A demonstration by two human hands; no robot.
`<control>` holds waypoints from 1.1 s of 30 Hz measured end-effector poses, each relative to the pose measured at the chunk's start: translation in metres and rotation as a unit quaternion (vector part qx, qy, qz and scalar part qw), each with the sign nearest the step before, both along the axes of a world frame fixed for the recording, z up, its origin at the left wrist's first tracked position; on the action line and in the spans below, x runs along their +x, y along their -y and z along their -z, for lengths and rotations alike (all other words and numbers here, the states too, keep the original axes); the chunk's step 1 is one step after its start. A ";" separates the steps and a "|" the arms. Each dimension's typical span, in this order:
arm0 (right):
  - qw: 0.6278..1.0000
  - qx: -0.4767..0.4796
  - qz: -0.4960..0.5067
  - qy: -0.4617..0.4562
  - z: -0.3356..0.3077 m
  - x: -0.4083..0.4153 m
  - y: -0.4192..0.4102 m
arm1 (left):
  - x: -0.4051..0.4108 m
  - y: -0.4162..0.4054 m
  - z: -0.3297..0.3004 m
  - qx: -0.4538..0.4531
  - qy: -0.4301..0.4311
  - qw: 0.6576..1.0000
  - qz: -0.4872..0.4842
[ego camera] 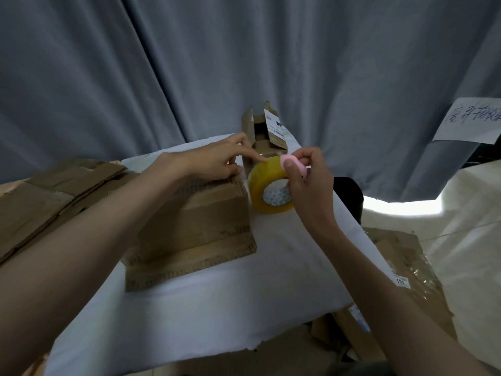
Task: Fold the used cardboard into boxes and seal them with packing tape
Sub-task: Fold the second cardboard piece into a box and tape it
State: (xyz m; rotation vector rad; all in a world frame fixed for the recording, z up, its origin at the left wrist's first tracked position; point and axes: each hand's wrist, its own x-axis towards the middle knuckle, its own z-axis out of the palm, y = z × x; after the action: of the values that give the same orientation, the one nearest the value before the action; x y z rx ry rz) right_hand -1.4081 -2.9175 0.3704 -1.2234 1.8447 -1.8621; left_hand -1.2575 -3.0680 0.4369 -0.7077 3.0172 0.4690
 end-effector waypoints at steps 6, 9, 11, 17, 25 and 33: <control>0.995 0.026 -0.050 -0.083 -0.003 0.023 -0.002 | 0.008 -0.002 0.001 0.029 -0.009 1.000 0.001; 0.994 0.049 -0.049 -0.086 -0.003 0.030 0.004 | 0.006 -0.004 0.002 0.025 -0.005 1.000 -0.006; 0.993 0.056 -0.039 -0.099 -0.004 0.032 0.008 | 0.007 -0.005 0.003 0.020 0.001 1.000 -0.011; 0.992 0.073 -0.034 -0.102 -0.007 0.036 0.019 | 0.006 -0.006 0.002 0.012 0.007 1.000 -0.019; 0.967 0.169 -0.095 -0.166 -0.018 0.025 0.013 | 0.005 -0.004 0.004 0.011 -0.004 1.000 -0.017; 0.805 0.455 -0.233 -0.303 0.002 -0.014 -0.005 | 0.010 0.000 0.011 0.020 -0.016 0.999 -0.023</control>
State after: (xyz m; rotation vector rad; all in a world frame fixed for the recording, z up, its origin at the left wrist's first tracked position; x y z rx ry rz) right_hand -1.4217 -2.9124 0.3681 -1.6944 2.0161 -0.1915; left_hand -1.2480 -3.0676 0.4261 -0.7748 3.0177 0.5470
